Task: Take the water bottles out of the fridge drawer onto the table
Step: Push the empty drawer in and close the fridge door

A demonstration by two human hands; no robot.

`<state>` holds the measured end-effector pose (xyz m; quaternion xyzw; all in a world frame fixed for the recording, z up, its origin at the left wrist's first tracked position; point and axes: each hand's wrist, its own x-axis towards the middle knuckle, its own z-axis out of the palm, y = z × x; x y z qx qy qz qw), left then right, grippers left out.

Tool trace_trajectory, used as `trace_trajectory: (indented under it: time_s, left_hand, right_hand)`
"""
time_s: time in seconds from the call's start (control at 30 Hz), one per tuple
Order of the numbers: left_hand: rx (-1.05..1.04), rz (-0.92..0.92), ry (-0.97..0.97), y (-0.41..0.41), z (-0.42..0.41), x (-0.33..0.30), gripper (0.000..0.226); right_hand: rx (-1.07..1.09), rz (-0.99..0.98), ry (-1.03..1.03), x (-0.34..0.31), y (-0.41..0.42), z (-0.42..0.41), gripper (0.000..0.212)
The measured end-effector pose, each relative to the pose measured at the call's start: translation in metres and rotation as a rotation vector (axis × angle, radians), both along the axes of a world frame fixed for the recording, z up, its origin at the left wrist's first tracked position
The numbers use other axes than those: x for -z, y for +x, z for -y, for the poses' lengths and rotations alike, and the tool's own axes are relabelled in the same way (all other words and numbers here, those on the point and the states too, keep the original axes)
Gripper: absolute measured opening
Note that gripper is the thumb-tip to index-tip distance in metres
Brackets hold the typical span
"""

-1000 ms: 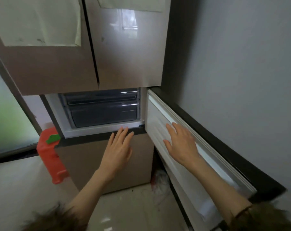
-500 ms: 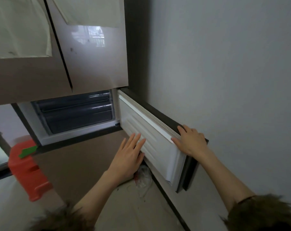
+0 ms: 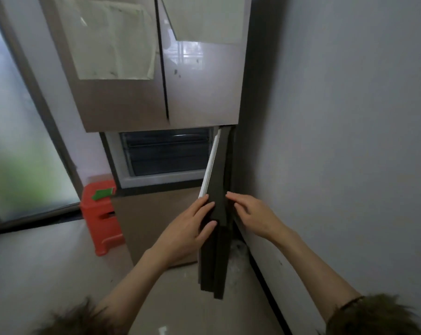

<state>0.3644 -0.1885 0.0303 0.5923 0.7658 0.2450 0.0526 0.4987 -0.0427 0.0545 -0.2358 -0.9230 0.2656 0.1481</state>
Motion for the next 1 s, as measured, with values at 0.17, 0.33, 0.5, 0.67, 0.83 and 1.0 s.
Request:
trace_trajectory:
  time_s: [0.17,0.33,0.5,0.67,0.83,1.0]
  left_hand:
    - [-0.295,-0.198,-0.094,-0.052,0.025,-0.011,0.086]
    - [-0.441,-0.311,-0.223,-0.113,0.039,-0.009,0.076]
    - [-0.525,-0.374,-0.214,-0.185,0.053,-0.002,0.067]
    - [-0.573,-0.429,-0.155,-0.266,0.054,0.011,0.06]
    - [-0.581,-0.522,-0.079,-0.34,0.045,0.018,0.075]
    - [-0.625,-0.629,-0.082,-0.394,0.018,0.024,0.092]
  right_hand:
    - [-0.092,0.103,0.236,0.011,-0.07,0.0,0.054]
    - [-0.136,0.242,0.408,0.014,-0.146,0.002,0.068]
    - [-0.157,0.261,0.539,0.013,-0.223,-0.007,0.067]
    - [-0.167,0.332,0.522,0.032,-0.297,-0.014,0.066]
    - [-0.119,0.282,0.551,0.049,-0.354,-0.016,0.071]
    - [0.014,0.175,0.739,0.033,-0.409,-0.039,0.088]
